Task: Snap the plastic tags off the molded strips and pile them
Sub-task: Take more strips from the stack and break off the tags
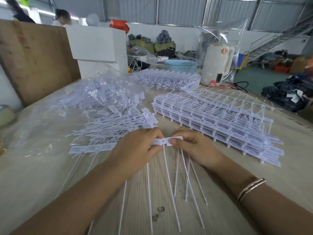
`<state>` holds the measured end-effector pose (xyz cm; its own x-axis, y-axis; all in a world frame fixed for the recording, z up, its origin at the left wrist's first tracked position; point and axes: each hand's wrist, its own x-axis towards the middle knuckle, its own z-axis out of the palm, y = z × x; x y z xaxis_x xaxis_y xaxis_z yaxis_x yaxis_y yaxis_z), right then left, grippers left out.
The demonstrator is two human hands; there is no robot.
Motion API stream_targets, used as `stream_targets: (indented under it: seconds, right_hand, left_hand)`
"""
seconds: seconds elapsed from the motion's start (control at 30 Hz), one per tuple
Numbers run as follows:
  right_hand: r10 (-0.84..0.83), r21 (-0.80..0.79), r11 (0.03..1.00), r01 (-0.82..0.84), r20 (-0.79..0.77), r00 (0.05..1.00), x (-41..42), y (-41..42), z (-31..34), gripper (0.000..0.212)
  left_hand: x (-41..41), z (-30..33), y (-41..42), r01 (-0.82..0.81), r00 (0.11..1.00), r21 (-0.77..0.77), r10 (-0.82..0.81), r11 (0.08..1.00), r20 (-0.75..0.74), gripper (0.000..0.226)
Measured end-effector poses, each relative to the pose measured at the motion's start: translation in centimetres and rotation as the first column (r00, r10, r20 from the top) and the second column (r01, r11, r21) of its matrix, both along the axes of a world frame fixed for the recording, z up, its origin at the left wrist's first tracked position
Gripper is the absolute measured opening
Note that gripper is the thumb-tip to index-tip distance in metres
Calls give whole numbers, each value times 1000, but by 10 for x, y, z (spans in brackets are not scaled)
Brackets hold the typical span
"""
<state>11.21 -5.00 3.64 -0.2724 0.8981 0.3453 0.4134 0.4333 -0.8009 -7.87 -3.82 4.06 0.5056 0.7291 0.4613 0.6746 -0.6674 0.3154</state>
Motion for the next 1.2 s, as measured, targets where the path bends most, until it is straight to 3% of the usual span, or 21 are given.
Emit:
stream_targets:
  seconds: [0.33,0.4,0.5,0.63,0.77,0.8,0.9,0.97,1.03,1.13,1.2]
  right_hand:
    - [-83,304,952,40,128,988,6,6,-6,10]
    - [-66,253,966,60,13,998,7,6,-7,11]
    - [-149,-27,989,147,-255,955,12,9,-8,16]
    - [-366,-2,931,366,-65,929,24,21,-11,24]
    - [-374,18,924,382,251,893,29,27,-16,7]
    - [-376,25,922,387,300,876,28,27,-17,16]
    - [-425,130,905,405,224,877,24,24,-13,25]
    - [-393,215,906,366,98,914,17,16,-8,20]
    - [-289,216,941,259,120,950,6,6,-6,28]
    - [-132,118,987,108,224,966,-9,0,-11,35]
    - [-46,50,998,39,138,989,-10,2,-11,21]
  left_hand:
    - [0,-6,7,28,993,-69,-20,997,120,14]
    - [-2,-5,8,4,995,-78,4,997,100,14]
    - [-7,-4,7,-2,995,-58,8,998,99,18]
    - [-5,-3,4,-13,999,-34,15,999,47,23]
    - [-1,-1,-1,1,998,-12,-1,1000,63,28]
    - [0,0,-2,1,998,-6,-1,1000,63,31]
    - [3,1,-6,-2,999,29,1,1000,37,36]
    - [6,1,-8,7,1000,55,-8,998,28,38]
    - [9,2,-10,14,1000,73,-15,997,20,40]
    - [11,2,-11,46,999,93,-48,995,21,35]
    - [9,2,-10,69,997,82,-71,994,23,30]
